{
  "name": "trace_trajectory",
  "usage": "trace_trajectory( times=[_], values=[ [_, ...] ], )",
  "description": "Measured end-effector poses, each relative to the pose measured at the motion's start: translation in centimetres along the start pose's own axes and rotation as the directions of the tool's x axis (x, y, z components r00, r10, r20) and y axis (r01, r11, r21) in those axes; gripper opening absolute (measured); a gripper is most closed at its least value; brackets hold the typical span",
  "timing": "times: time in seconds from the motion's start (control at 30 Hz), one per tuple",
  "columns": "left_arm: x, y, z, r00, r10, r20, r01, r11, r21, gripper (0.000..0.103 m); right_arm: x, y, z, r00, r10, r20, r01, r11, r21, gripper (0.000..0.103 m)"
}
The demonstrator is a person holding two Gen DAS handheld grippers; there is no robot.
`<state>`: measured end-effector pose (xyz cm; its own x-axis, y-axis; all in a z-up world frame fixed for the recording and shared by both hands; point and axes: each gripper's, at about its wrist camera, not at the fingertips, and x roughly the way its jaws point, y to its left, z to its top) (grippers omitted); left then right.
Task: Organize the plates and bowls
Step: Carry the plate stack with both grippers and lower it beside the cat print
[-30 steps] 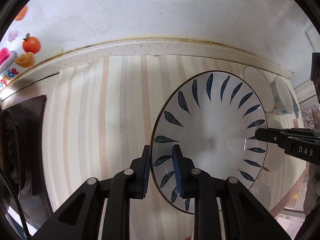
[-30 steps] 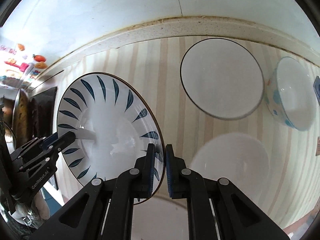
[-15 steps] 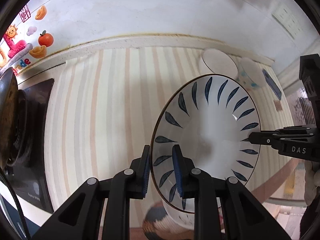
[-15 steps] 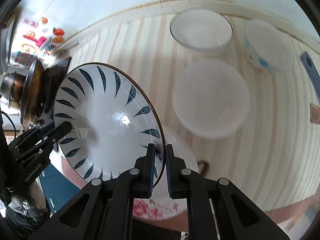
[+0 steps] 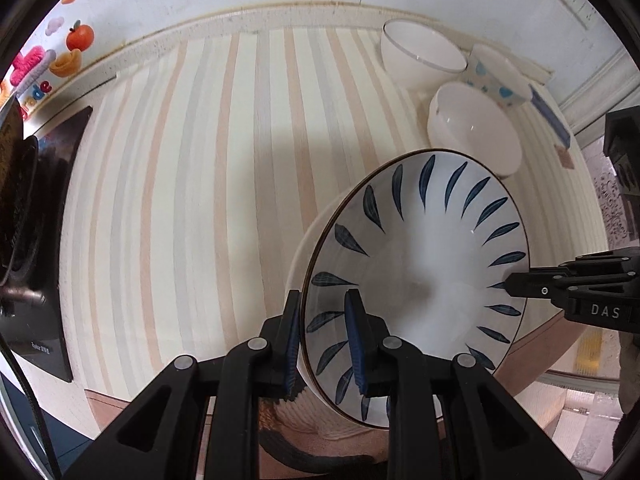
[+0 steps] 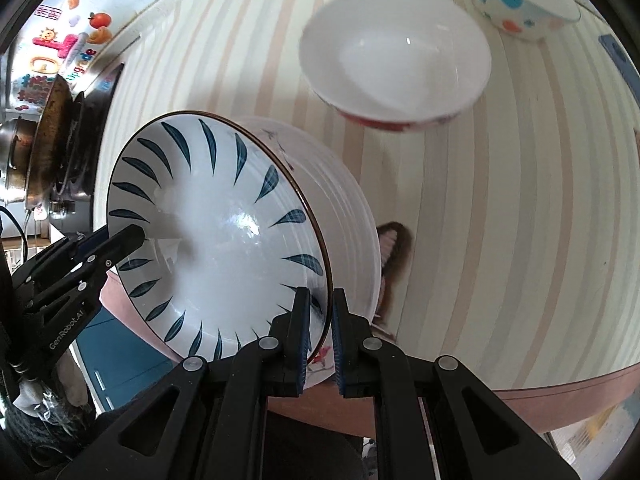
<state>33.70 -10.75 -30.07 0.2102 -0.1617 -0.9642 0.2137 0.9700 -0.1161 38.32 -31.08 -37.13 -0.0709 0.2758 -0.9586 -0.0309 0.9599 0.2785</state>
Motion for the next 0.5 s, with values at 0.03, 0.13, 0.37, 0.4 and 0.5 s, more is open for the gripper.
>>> trace_trajectory(
  times=[0.03,0.13,0.37,0.4,0.5],
  values=[
    [0.4,-0.1,-0.1,1.000,0.003,-0.007,-0.003,1.000,-0.001,0.019,0.5,-0.2,-0.1,1.000,0.000,-0.005,0.000,1.000,0.003,0.012],
    [1.1,-0.4,-0.1,1.000,0.008,-0.022,-0.008,1.000,0.001,0.019,1.4,-0.8,-0.3,1.000,-0.004,-0.019,0.004,1.000,0.007,0.012],
    [2.6,-0.3,0.1,0.998,0.019,-0.060,-0.019,1.000,-0.006,0.020,2.4,-0.1,0.8,1.000,0.009,-0.023,-0.009,1.000,0.016,0.012],
    [2.7,-0.4,0.2,0.998,0.020,-0.063,-0.020,1.000,-0.009,0.020,2.5,-0.1,1.0,1.000,0.011,-0.023,-0.010,1.000,0.016,0.012],
    [2.9,-0.4,0.4,0.998,0.020,-0.063,-0.020,1.000,-0.014,0.020,2.0,-0.6,1.1,1.000,0.010,-0.021,-0.010,1.000,0.018,0.012]
  ],
)
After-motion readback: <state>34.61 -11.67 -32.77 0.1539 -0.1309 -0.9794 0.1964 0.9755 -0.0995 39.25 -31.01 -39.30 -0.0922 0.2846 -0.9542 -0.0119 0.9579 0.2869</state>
